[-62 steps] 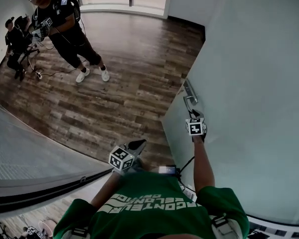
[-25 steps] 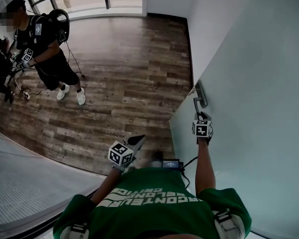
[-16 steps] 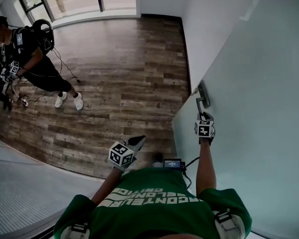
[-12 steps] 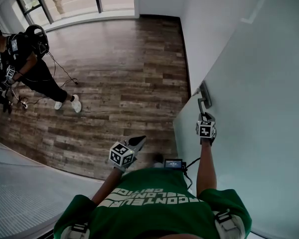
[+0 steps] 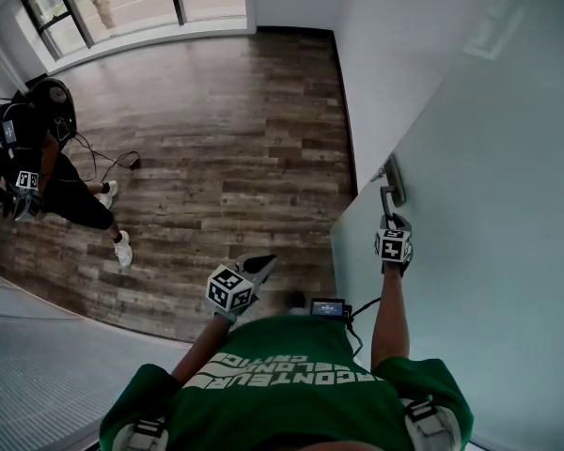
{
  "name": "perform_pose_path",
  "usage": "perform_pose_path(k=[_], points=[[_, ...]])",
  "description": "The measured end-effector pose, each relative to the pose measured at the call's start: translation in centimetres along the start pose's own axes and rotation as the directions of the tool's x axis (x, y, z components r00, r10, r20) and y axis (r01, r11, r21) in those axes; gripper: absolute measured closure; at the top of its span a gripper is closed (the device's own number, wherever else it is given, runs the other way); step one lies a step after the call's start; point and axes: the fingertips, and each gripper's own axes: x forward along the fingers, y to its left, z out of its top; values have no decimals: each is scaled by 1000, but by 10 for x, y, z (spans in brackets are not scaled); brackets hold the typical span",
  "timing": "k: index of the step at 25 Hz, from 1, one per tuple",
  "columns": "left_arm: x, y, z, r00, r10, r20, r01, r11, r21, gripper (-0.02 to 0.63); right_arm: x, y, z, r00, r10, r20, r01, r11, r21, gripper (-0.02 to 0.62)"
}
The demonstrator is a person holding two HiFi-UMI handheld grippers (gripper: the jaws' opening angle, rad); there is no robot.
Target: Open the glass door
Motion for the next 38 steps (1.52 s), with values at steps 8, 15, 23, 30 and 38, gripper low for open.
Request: perform_pose_path(k=[8,15,23,30,38], points=[[16,6,5,1000,-3,-7,3,1000,-12,592,3,-26,1,999,-35,-8,35,999,25,517],[17,15,0,1000,-6,-6,6,1000,-20,592,5,-36,-5,998,-66,-9,66,997,39,515],[18,18,5,1000,-13,-4,13,1000,-26,592,3,-38,-5,997,-75,-9,75,996,39,515],[14,18,7,1000,-20,2,20,1000,-24,592,2,-34,-1,997,-75,8,75,996,42,514],[-9,17,9,1000,2,29,-2,1000,-22,592,-2,-36,1,995,-84,50,80,994,77,502]])
